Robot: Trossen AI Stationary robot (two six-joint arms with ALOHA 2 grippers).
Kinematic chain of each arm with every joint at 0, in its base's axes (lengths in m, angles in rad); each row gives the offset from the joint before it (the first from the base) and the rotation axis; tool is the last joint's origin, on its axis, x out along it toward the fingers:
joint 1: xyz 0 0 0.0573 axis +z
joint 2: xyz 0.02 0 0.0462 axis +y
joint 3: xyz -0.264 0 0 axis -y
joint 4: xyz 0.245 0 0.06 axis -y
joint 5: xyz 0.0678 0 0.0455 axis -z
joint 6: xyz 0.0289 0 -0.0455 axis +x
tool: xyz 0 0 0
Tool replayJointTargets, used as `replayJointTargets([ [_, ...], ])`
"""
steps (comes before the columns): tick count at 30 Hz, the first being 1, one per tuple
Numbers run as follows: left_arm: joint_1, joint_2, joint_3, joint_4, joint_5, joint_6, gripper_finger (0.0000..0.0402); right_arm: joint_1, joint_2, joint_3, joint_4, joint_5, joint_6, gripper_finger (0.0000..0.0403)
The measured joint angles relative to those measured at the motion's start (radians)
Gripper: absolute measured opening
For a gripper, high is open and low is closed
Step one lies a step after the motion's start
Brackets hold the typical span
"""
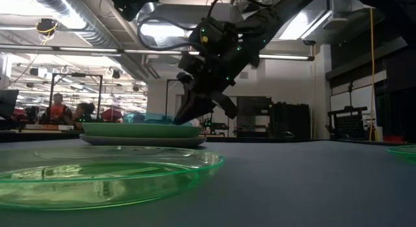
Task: Stack plastic plates
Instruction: Stack the top blue plate on the white plate
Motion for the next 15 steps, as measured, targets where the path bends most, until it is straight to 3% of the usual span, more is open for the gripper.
replayJointTargets([
  [8,0.000,0.000,0.000,0.000,-0.001,0.000,0.0096,0.000,0.000,0.000,0.002,0.000,0.000,0.0005],
  [15,0.000,0.000,0.000,0.000,-0.001,0.000,0.0096,0.000,0.000,0.000,0.001,0.000,0.000,0.0039],
])
